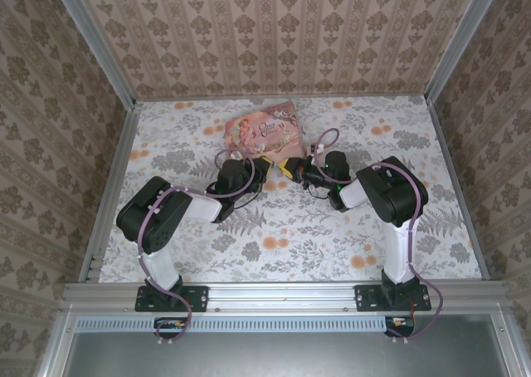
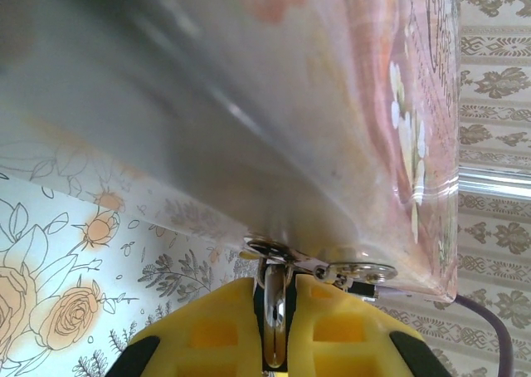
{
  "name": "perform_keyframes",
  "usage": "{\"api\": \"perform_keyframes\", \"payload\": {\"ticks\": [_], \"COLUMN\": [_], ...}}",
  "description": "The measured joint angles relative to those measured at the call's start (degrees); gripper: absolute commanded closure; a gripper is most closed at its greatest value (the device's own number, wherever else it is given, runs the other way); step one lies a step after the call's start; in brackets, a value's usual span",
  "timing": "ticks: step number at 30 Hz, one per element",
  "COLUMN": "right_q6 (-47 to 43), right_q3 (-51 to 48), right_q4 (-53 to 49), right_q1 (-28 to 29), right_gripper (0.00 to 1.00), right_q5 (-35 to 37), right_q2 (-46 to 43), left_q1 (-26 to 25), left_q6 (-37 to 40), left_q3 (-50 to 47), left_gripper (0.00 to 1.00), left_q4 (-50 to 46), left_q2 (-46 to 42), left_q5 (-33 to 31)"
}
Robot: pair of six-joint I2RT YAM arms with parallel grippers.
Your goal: Unlock a padlock with a key
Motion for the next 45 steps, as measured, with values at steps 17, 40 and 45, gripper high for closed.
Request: {"api": "perform_keyframes", "payload": {"ticks": [17,40,45], "right_q6": [4.2,8.4,9.2], "right_q3": [5.2,0.9,2.2], "right_q4": [-0.3,-2.1,-3.4], "right_q1": [-1.5,3.8,3.8], "right_gripper": [1.0,1.0,0.94], "right_q5": [-5.3,7.0,7.5], "right_q2": [3.5,0.7,0.7], "left_q1": [0.3,0.3,0.3], "left_q6": [0.9,4.0,3.9], "left_q3": [0.0,0.0,0.0], "left_gripper": [1.0,1.0,1.0], "left_q4": [-1.1,-3.3,-0.6], "left_q2": [-1.1,-0.2,1.0], "left_q5": [0.4,0.8,-0.2]}}
